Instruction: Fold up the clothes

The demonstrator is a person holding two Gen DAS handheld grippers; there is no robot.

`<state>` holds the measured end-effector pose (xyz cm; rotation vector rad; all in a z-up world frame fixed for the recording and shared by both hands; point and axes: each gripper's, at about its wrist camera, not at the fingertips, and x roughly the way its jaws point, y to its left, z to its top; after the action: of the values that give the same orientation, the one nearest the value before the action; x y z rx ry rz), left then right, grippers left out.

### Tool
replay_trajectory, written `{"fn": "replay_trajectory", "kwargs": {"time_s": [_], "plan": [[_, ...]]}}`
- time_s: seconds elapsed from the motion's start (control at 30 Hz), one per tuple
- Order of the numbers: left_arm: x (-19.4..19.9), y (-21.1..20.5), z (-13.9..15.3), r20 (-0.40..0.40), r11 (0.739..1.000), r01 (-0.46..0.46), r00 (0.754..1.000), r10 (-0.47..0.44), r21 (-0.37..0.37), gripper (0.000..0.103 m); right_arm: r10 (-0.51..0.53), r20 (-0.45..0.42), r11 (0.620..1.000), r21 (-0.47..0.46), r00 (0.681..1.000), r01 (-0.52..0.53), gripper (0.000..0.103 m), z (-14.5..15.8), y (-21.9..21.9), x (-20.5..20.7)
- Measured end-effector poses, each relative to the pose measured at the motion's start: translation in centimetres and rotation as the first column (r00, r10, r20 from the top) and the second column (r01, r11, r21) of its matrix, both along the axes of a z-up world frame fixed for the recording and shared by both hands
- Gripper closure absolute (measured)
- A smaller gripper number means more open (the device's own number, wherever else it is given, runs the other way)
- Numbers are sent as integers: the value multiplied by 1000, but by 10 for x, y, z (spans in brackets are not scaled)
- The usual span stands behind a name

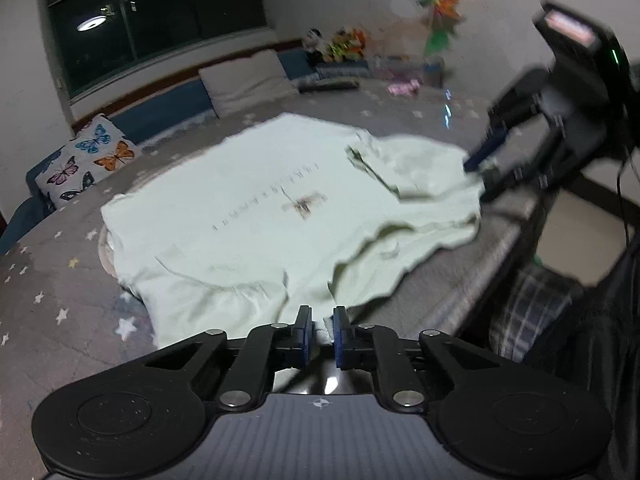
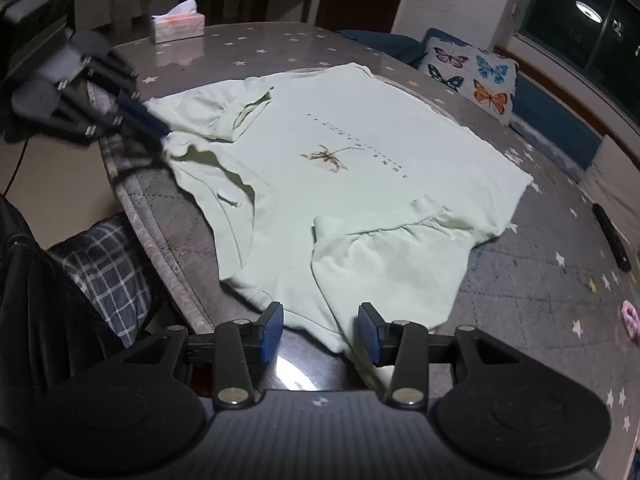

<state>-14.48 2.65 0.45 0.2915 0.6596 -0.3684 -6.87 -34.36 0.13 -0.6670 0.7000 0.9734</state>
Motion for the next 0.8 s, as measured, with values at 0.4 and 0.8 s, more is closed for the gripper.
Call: {"fn": "replay_trajectory", "kwargs": {"time_s": [0.4, 0.8], "plan": [[45, 16, 37, 91, 994, -76, 992, 83, -82, 103, 52, 36, 999, 8, 998, -52, 45, -7, 2, -5], [24, -22, 16, -35, 984, 167, 985, -169, -58, 75, 50, -4, 998, 37, 999, -50, 45, -7, -1, 0]]}}
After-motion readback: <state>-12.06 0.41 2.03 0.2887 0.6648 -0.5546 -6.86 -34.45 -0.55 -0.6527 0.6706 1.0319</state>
